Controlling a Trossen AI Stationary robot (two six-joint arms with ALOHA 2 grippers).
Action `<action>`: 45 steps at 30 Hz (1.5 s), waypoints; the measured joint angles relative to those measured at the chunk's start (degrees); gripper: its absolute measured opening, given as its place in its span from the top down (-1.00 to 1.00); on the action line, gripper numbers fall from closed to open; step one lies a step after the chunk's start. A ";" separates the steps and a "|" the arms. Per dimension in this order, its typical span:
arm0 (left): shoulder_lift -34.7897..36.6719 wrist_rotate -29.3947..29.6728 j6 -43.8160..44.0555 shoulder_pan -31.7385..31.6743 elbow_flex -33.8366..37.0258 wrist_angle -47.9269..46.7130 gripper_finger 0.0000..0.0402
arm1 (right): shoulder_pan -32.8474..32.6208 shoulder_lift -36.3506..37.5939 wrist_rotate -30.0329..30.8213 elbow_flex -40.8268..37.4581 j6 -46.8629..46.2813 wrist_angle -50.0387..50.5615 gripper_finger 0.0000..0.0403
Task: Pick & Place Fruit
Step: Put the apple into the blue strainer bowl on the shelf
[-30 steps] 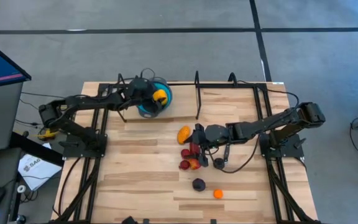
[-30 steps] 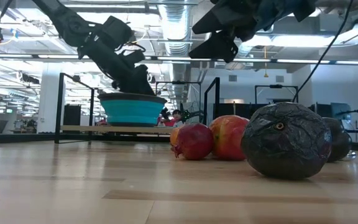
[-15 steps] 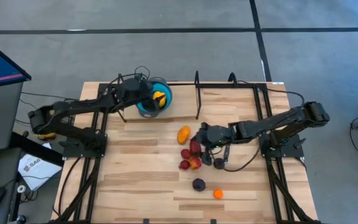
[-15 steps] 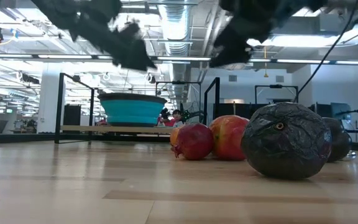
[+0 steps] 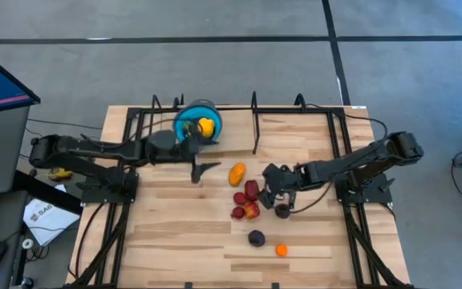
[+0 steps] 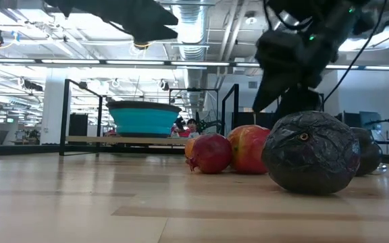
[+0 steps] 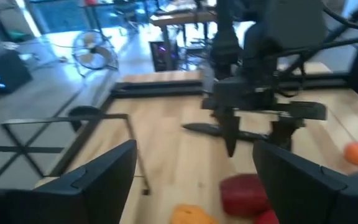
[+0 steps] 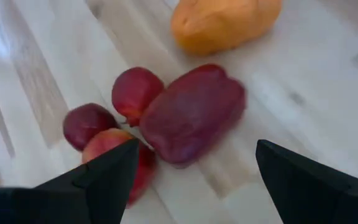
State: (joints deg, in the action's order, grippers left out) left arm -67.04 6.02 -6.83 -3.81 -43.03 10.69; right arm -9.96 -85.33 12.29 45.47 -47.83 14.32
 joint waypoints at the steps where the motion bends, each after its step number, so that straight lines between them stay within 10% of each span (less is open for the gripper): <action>1: -0.76 0.01 0.00 0.66 0.00 0.26 -0.53 | 0.53 -1.04 -0.68 -0.04 -1.27 -1.34 -0.58; 16: -10.48 0.15 3.25 3.01 0.04 2.96 -0.48 | 2.65 -16.21 -1.89 5.68 -3.31 -6.31 -0.52; 30: -10.63 -2.10 2.48 3.01 0.04 3.55 -0.48 | 2.50 -7.99 -2.05 7.08 18.90 -4.27 -0.16; 36: -10.63 -10.00 -13.99 6.08 0.04 3.64 -0.48 | 5.57 -3.75 -9.19 7.10 27.02 -7.18 -0.23; 45: -14.90 -0.17 -27.64 10.60 0.01 9.22 -0.66 | 9.84 -3.98 -16.01 7.10 28.94 -17.79 -0.23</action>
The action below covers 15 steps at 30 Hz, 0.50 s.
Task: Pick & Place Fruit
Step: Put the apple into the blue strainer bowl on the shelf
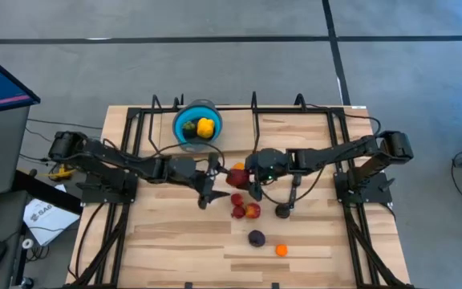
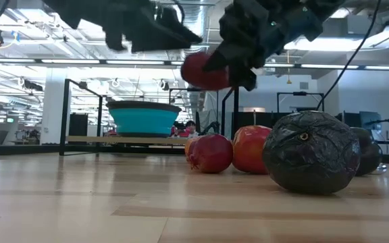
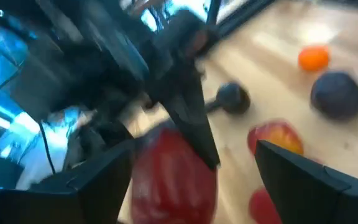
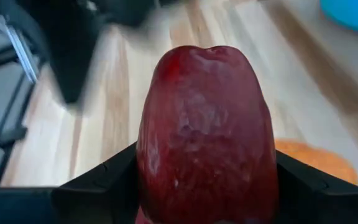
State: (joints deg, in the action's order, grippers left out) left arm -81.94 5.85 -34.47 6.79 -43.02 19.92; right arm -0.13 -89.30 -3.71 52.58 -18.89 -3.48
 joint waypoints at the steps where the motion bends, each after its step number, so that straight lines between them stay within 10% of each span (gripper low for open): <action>1: -1.15 1.45 -0.18 0.00 0.05 0.84 -0.69 | 0.34 0.02 -0.69 0.00 -0.01 -1.04 -0.23; 15: -7.58 9.44 -0.45 -0.11 -0.05 11.49 -0.59 | 0.18 -0.08 -2.92 -0.07 -0.20 -5.11 -0.24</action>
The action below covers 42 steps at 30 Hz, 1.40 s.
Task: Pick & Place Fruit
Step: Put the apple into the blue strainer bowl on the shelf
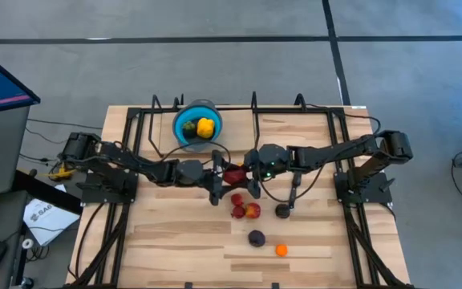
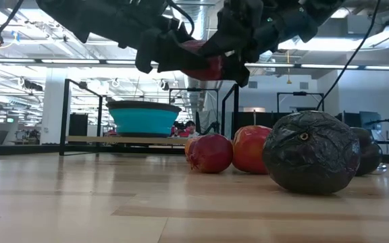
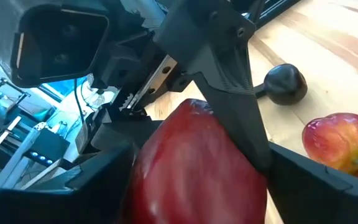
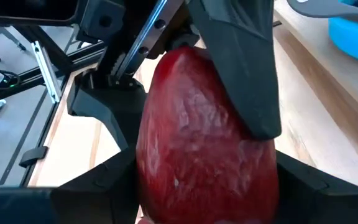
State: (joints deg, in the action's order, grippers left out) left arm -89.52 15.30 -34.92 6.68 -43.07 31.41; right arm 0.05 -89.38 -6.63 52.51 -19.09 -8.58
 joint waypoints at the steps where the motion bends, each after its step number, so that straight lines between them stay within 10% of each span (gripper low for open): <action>1: 0.00 0.04 -0.04 0.00 0.00 -0.04 -0.55 | 0.00 0.00 -0.02 0.00 -0.04 0.02 -0.24; 18: 1.38 0.97 3.33 1.01 0.04 -10.28 -0.46 | 1.53 0.04 -8.76 0.09 -0.27 8.63 -0.76; 27: 16.59 17.48 17.17 0.84 0.07 -19.58 -0.46 | -1.20 0.05 -1.90 0.09 -0.15 8.58 -0.88; 33: 27.30 14.61 31.52 -12.41 0.00 -19.98 -0.46 | -3.62 0.07 5.29 0.09 2.36 1.98 -0.84; 42: 22.81 2.71 39.91 -32.11 0.00 -20.76 -0.46 | -3.74 0.07 6.67 0.09 3.21 -4.37 -0.74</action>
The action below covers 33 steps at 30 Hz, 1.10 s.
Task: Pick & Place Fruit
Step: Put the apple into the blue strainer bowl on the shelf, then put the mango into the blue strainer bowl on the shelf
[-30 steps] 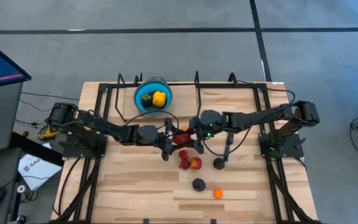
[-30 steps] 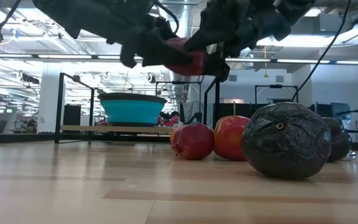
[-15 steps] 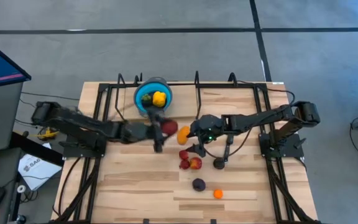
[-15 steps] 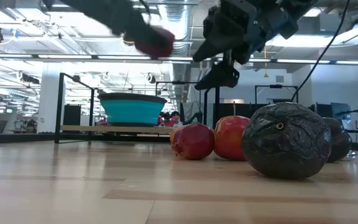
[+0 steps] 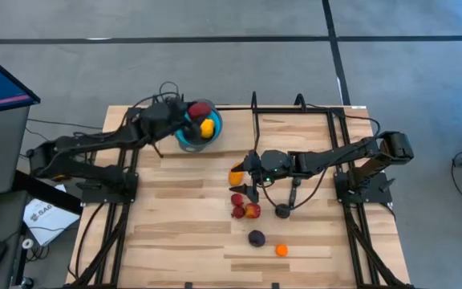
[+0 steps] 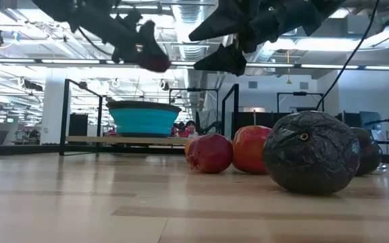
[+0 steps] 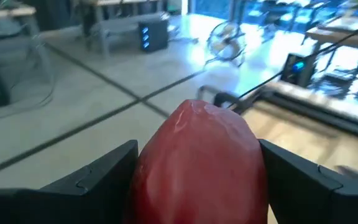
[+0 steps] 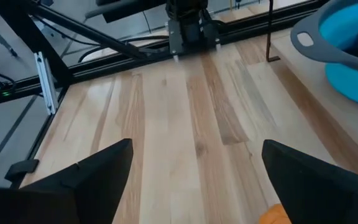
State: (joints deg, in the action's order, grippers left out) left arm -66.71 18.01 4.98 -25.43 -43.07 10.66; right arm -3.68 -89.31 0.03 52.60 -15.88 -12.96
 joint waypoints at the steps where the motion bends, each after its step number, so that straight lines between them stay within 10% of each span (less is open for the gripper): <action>1: -0.91 0.01 0.02 -0.92 0.00 0.05 -0.46 | 0.00 0.02 0.00 0.00 0.00 0.01 -0.72; 13: -9.88 11.48 1.67 -3.15 0.00 -2.13 -0.46 | 0.00 0.00 0.02 0.00 -0.02 0.01 -0.62; 33: -15.24 11.79 2.52 -5.59 0.00 -2.06 -0.82 | 0.00 -0.01 0.02 0.00 -0.20 0.01 -0.62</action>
State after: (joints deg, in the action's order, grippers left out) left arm -81.95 29.80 7.51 -31.03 -43.07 8.60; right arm -3.68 -89.32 0.05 52.60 -16.08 -12.95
